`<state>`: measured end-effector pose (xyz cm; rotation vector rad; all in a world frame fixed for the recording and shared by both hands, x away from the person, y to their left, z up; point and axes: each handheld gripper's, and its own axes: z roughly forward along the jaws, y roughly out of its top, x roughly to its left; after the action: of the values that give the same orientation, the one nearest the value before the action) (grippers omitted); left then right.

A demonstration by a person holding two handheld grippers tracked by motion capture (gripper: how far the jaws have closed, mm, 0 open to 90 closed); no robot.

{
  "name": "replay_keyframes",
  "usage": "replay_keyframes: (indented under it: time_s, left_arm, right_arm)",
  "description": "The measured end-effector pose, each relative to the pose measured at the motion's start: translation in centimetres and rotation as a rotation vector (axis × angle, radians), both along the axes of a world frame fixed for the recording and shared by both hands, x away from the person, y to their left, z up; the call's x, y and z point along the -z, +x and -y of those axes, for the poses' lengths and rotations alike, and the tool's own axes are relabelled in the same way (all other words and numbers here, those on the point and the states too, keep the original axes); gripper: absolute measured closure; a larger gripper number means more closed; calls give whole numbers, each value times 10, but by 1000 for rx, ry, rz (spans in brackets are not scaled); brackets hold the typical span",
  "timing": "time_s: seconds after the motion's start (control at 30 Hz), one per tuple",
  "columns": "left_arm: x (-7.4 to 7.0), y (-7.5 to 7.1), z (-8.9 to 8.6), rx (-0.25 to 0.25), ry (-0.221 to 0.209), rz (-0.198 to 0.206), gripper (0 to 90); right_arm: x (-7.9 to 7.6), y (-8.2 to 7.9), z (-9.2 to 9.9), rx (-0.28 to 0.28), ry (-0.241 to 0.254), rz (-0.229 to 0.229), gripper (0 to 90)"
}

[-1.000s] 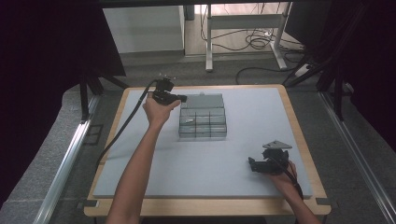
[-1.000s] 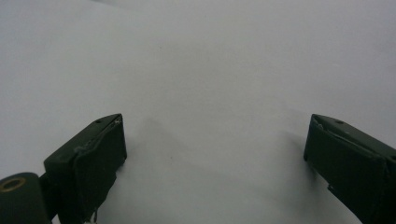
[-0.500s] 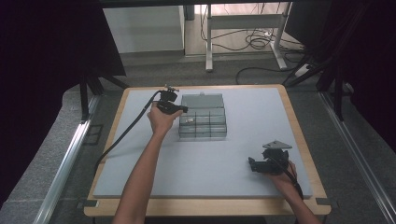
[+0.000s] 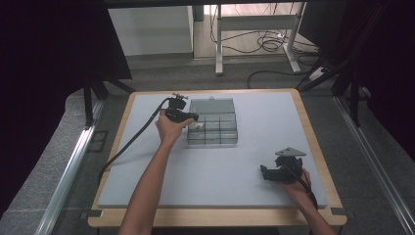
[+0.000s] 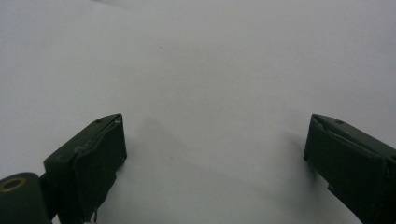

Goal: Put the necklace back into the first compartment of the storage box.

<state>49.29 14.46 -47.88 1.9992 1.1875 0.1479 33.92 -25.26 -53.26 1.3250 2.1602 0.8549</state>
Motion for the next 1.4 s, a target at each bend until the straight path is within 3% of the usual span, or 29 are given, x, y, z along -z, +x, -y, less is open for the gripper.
replay_keyframes:
  time_s: [0.17,0.3,0.6,0.73,1.07,1.17,1.4]
  left_arm:
    - [-10,-12,-7,8,-11,47,690]
    - [-17,-34,-17,32,-22,94,661]
    - [-11,-85,-53,25,-59,101,563]
    - [-5,-112,-67,26,-60,101,521]
    - [27,-177,-93,37,-69,78,484]
    - [30,-186,-102,19,-69,69,480]
    - [30,-188,-103,10,-71,70,480]
  right_arm:
    - [0,0,0,0,1,0,53]
    - [0,0,0,0,1,-1,53]
    - [0,0,0,0,0,-1,53]
    - [0,0,0,-1,1,-2,53]
    - [0,0,0,7,0,-2,52]
    - [0,0,0,8,0,-2,52]
    - [0,-1,0,9,0,-1,52]
